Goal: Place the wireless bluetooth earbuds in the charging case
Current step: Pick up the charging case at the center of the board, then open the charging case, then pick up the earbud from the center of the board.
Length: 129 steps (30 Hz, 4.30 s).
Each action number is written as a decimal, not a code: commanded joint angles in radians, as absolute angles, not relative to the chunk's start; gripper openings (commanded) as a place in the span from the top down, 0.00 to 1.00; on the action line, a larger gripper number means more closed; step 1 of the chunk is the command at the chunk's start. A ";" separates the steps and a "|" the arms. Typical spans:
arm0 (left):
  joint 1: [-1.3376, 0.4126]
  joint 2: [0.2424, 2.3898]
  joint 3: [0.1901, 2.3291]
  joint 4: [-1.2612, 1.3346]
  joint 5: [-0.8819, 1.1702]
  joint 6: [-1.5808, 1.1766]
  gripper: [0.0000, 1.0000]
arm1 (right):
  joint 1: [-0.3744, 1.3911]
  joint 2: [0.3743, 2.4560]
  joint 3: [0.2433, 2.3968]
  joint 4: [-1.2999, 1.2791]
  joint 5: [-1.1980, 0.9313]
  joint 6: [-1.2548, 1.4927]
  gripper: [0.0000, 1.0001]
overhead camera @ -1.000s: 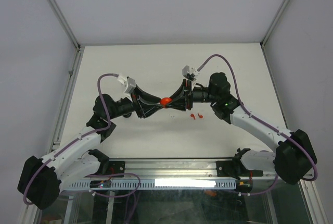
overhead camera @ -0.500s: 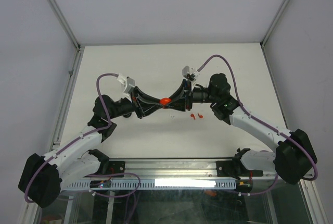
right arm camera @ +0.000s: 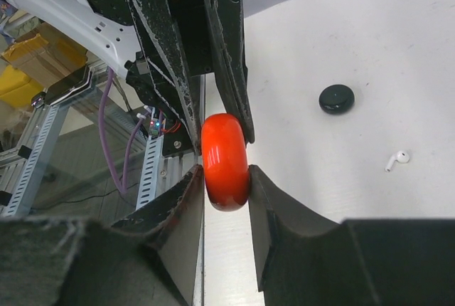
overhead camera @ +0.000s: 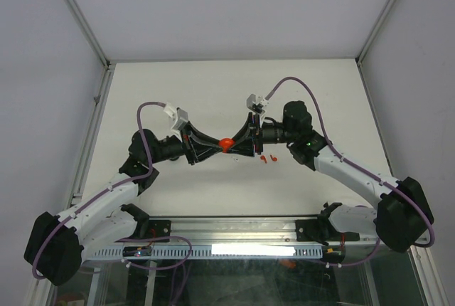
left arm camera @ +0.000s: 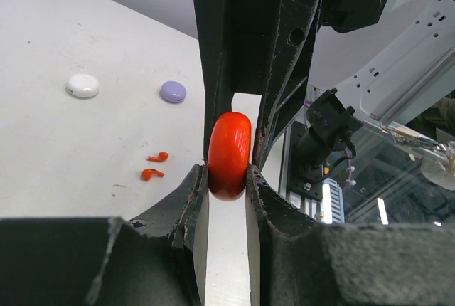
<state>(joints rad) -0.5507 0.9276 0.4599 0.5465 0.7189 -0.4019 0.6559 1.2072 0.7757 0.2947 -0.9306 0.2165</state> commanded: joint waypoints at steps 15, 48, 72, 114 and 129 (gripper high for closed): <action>-0.555 0.936 0.500 0.582 0.776 -0.409 0.81 | 0.638 1.186 0.813 0.399 -1.075 0.202 0.92; -0.557 0.941 0.450 0.712 0.812 -0.417 1.00 | 0.682 1.187 0.805 0.465 -0.998 0.231 0.60; -0.632 0.886 0.448 0.543 0.810 -0.168 1.00 | 0.631 1.169 0.839 0.333 -0.919 0.223 0.53; -0.689 0.972 0.176 0.857 0.395 -0.165 1.00 | 0.685 1.327 0.968 -0.484 0.026 0.165 0.51; -0.689 0.915 0.166 0.802 0.314 -0.208 1.00 | 0.731 1.599 1.098 -0.607 0.185 0.260 0.57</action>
<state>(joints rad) -0.6815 0.9314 0.1703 0.7776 0.3363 -0.2028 0.7311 1.5761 1.0374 -0.5922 0.1387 0.2375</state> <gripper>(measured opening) 0.247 0.440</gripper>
